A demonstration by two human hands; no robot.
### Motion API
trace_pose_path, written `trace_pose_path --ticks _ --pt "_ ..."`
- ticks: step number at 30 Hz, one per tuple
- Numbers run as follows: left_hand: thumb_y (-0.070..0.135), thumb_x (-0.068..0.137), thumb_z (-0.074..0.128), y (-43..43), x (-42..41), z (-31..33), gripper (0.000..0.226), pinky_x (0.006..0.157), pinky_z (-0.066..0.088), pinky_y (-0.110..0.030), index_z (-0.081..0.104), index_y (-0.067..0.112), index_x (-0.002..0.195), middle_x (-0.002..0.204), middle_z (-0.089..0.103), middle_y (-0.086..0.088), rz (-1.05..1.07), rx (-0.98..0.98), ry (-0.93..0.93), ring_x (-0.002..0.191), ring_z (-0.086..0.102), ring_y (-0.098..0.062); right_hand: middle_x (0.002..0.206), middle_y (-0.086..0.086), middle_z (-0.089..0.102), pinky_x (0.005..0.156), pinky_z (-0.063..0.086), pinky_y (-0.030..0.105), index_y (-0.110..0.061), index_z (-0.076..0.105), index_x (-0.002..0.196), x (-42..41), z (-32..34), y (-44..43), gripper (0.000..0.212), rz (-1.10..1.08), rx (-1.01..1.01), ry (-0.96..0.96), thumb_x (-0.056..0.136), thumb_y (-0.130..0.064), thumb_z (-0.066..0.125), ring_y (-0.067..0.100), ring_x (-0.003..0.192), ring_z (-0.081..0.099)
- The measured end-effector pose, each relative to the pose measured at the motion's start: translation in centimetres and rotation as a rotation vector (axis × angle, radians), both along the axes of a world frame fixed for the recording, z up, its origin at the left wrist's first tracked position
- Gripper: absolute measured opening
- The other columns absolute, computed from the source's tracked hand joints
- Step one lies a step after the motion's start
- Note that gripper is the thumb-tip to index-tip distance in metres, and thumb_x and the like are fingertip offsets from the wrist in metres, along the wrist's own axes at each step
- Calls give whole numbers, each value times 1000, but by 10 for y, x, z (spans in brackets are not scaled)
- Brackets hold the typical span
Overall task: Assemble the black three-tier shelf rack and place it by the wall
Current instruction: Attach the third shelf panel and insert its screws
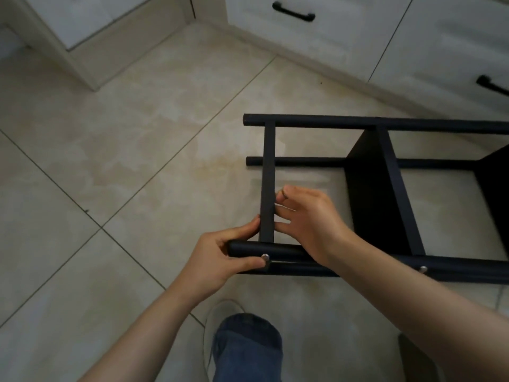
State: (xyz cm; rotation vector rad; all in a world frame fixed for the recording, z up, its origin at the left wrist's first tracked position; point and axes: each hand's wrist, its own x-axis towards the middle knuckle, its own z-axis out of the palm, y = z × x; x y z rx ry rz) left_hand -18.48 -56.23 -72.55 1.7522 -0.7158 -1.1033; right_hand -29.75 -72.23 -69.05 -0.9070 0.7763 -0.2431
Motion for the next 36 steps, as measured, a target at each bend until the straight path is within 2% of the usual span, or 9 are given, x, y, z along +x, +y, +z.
trace_pose_path --ticks 4,8,12,15,20,24,29,33,36 --pt "7 71 88 1 6 9 67 101 48 -16 66 41 125 119 72 19 -62 77 -127 116 63 5 118 30 62 89 58 49 -1 60 87 -2 -1 -5 22 52 -28 25 102 -14 49 39 110 66" --pt "24 75 88 -1 6 19 66 90 36 5 57 56 124 118 68 23 -111 114 -317 112 57 18 123 32 61 81 61 42 -3 58 81 -6 0 -9 27 98 -19 21 103 -14 47 33 109 68" --pt "24 79 83 1 -8 21 72 94 40 -1 46 62 128 118 68 21 -133 107 -437 113 60 11 124 33 60 80 61 46 -4 56 77 -11 -4 -8 28 87 53 -13 102 -12 47 35 111 67" --pt "19 78 83 4 -12 17 76 96 46 -9 48 53 136 110 72 21 -131 111 -438 106 64 8 125 31 60 78 61 44 -4 57 76 -14 -10 -4 28 84 85 -36 102 -11 48 32 110 68" --pt "7 74 85 7 -10 11 86 84 45 -3 45 57 131 93 75 17 -148 110 -392 88 70 0 124 28 63 75 61 40 -5 59 74 -21 -20 2 28 66 139 -64 100 -12 50 29 108 69" --pt "11 74 87 4 -5 10 88 81 46 -6 42 59 132 83 73 12 -212 138 -368 85 70 -5 120 22 67 85 60 42 -7 61 76 -22 -23 -1 27 78 120 -55 100 -13 51 26 108 69" --pt "26 69 91 1 -5 8 89 88 39 0 37 53 135 79 72 14 -261 148 -431 93 67 4 122 26 65 81 61 41 -4 61 78 -25 -26 -4 25 61 148 -40 100 -13 52 28 107 70" --pt "28 73 89 1 -10 7 88 86 38 0 37 42 144 87 71 16 -300 126 -493 93 64 5 118 24 68 78 61 38 -5 62 75 -27 -25 -4 27 65 118 -25 99 -12 53 28 105 71" --pt "34 72 88 3 -10 8 92 94 36 0 38 35 149 137 61 15 -331 68 -626 103 60 8 115 21 70 81 61 38 -6 62 75 -28 -24 -2 27 50 104 -8 99 -12 53 26 105 71"
